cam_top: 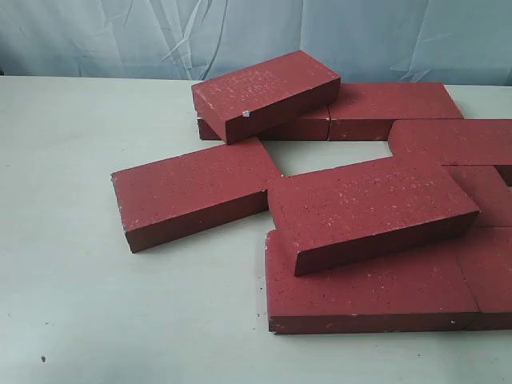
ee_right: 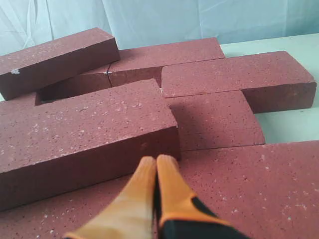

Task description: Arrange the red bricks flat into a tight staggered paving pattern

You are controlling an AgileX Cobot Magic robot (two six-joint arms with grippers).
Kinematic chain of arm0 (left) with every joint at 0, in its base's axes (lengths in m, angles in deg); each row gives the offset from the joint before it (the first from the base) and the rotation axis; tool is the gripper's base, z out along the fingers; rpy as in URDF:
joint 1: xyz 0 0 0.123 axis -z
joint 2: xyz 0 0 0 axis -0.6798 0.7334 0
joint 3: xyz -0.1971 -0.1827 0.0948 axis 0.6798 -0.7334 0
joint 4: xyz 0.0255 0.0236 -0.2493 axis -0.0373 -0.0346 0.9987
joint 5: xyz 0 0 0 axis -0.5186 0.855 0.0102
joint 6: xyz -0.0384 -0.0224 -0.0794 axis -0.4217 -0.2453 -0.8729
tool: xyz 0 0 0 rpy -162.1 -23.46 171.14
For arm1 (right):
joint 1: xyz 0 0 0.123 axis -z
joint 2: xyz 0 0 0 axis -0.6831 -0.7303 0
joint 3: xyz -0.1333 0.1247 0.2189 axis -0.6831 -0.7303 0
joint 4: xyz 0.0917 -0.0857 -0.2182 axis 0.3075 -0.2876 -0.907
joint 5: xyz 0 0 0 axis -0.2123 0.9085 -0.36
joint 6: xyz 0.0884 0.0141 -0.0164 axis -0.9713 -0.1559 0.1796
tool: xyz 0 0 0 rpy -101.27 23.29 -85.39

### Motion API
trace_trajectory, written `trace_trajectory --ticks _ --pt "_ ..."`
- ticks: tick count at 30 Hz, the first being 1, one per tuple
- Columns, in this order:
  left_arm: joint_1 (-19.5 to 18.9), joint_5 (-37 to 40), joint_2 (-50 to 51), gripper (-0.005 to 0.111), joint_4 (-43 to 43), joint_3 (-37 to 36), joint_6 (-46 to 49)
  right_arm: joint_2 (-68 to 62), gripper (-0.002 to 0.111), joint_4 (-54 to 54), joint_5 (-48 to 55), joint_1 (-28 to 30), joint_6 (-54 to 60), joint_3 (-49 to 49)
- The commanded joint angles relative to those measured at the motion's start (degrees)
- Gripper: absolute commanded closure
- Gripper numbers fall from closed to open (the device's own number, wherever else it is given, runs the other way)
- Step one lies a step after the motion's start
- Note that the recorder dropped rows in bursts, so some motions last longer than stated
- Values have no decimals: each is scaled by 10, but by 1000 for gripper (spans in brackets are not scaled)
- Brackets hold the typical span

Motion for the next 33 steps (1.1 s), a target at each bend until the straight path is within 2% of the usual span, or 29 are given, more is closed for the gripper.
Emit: trace_trajectory --ticks 1,10,19,33 --pt "-1 -5 -4 107 -5 -3 -3 3 109 0 -8 3 0 -1" --pt "-1 -5 -4 107 -5 -3 -3 3 109 0 -21 3 0 -1" --pt "-1 -5 -4 107 -5 -3 -3 3 109 -3 -190 3 0 -1" --pt "-1 -5 -4 107 -5 -3 -3 3 109 -1 -237 3 0 -1"
